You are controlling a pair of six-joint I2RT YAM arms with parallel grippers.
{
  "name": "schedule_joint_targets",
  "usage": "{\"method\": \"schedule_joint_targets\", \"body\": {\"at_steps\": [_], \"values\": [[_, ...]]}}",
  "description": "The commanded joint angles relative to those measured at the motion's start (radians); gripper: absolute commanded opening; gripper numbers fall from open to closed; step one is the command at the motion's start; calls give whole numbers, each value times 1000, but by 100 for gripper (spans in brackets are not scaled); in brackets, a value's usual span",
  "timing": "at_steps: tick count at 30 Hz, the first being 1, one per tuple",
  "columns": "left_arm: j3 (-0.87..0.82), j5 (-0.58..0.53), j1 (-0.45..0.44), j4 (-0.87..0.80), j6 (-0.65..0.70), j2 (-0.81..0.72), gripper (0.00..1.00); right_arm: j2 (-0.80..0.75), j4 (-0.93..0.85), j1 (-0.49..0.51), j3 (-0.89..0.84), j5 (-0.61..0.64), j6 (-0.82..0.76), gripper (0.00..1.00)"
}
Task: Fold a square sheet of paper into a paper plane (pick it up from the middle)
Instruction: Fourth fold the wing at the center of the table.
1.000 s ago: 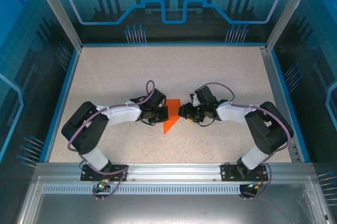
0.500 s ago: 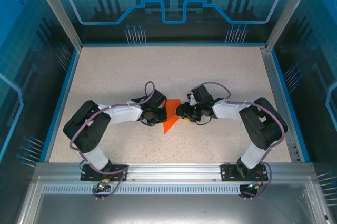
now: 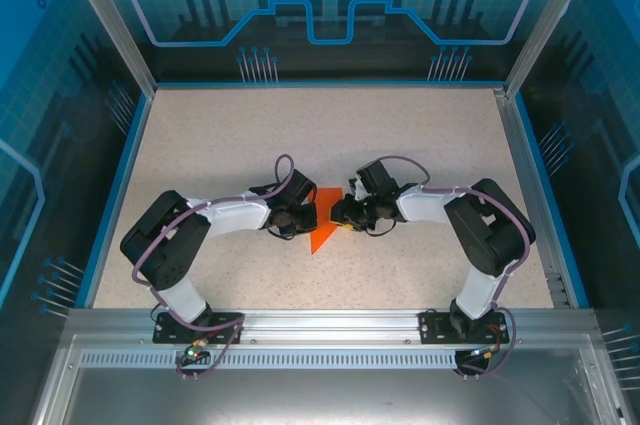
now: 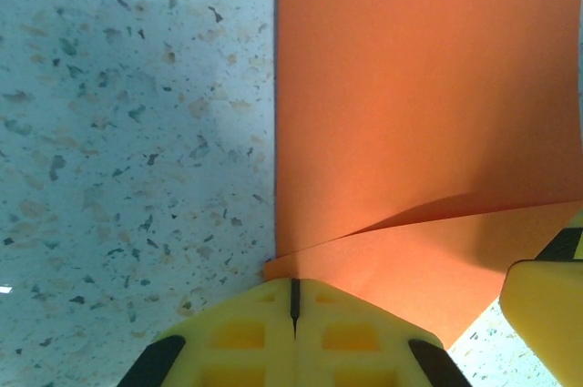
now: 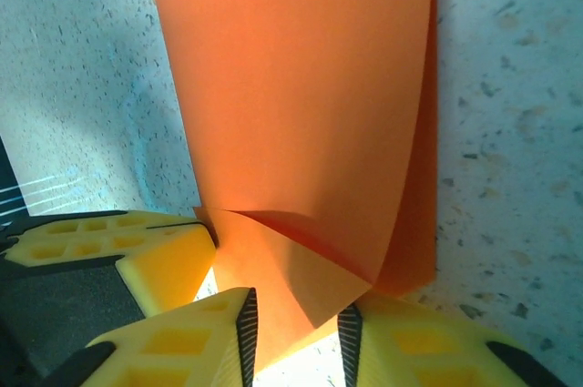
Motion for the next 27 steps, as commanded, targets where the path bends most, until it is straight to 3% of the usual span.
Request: {"method": "schedule_joint_targets", "body": {"at_steps": [1, 5, 9, 20, 27], "values": [[-14, -17, -4, -41, -9, -1, 0, 22, 10, 16, 22, -33, 10, 24], [-14, -7, -4, -53, 5, -44, 4, -17, 27, 15, -17, 55, 73, 7], [-10, 0, -4, -80, 28, -128, 16, -96, -5, 28, -23, 137, 96, 0], [-47, -21, -4, -136, 81, -414, 54, -279, -157, 57, -3, 280, 123, 0], [-106, -7, -4, -75, 147, -507, 61, -363, -354, 111, 106, 455, 126, 0]]}}
